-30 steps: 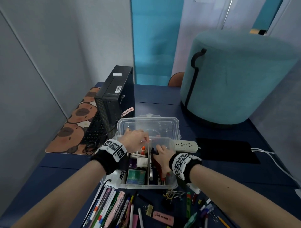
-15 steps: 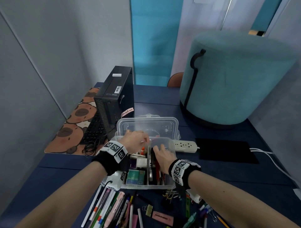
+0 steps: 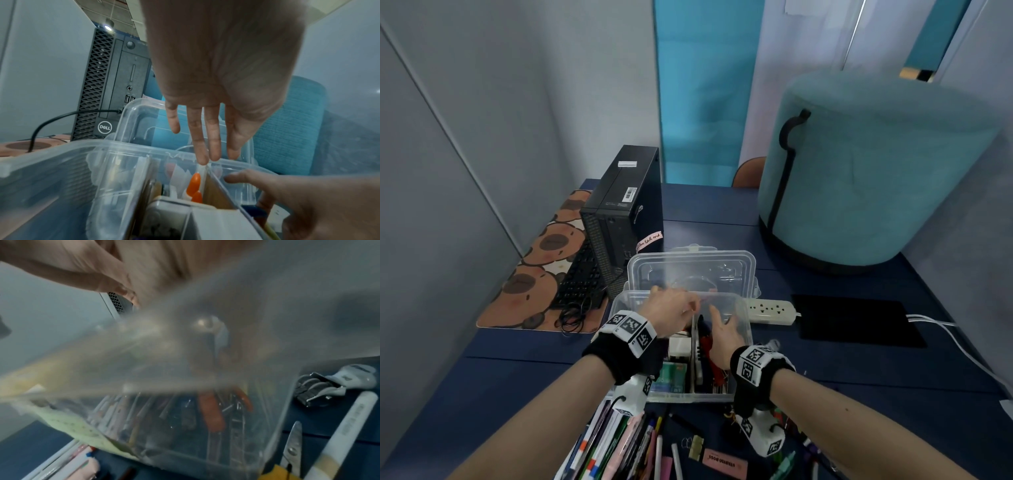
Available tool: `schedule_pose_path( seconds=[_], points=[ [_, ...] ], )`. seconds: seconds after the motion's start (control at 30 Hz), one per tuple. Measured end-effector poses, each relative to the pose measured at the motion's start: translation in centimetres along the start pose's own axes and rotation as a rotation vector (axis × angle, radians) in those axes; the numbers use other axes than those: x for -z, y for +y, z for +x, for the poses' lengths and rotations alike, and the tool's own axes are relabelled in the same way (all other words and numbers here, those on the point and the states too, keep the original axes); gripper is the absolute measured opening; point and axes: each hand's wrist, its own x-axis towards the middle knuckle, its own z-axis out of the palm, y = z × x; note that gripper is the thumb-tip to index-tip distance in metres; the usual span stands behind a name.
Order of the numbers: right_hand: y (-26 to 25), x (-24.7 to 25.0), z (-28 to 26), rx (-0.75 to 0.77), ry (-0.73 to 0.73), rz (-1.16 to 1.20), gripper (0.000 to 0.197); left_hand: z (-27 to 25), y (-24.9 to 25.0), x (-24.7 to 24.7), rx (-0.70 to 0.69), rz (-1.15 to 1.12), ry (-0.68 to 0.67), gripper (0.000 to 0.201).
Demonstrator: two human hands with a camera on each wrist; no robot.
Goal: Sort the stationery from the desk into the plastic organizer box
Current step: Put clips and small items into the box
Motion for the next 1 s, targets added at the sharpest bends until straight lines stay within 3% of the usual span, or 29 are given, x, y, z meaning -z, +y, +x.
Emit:
schedule_pose_path(
  seconds=[0.23, 0.37, 0.57, 0.6, 0.73, 0.87, 1.0],
  points=[
    [0.0, -0.4, -0.7, -0.024, -0.014, 0.081, 0.08, -0.2, 0.6, -0.5, 0.006, -0.005, -0.008, 0.023],
    [0.1, 0.6, -1.1, 0.057, 0.077, 0.138, 0.056, -0.3, 0.6, -0.3, 0.004, -0.008, 0.025, 0.025],
    [-1.7, 3.5, 0.8, 0.117, 0.234, 0.116, 0.011, -0.3, -0.5, 0.2, 0.089, -0.056, 0.203, 0.02],
    [-2.1, 3.8, 1.0, 0.102, 0.247, 0.133, 0.012, -0.3, -0.6, 0.3, 0.095, -0.055, 0.22, 0.019],
    [-2.4, 4.2, 1.5, 0.043, 0.121, 0.236, 0.025, -0.6, -0.9, 0.3, 0.103, -0.041, 0.203, 0.019],
    [-0.9, 5.1, 1.1, 0.109, 0.158, 0.095, 0.022, -0.9, -1.0, 0.0, 0.085, -0.053, 0.184, 0.021],
    [0.5, 4.8, -0.7, 0.11, -0.078, -0.146, 0.017, -1.0, -0.4, -0.2, 0.071, -0.064, 0.162, 0.021]
  ],
)
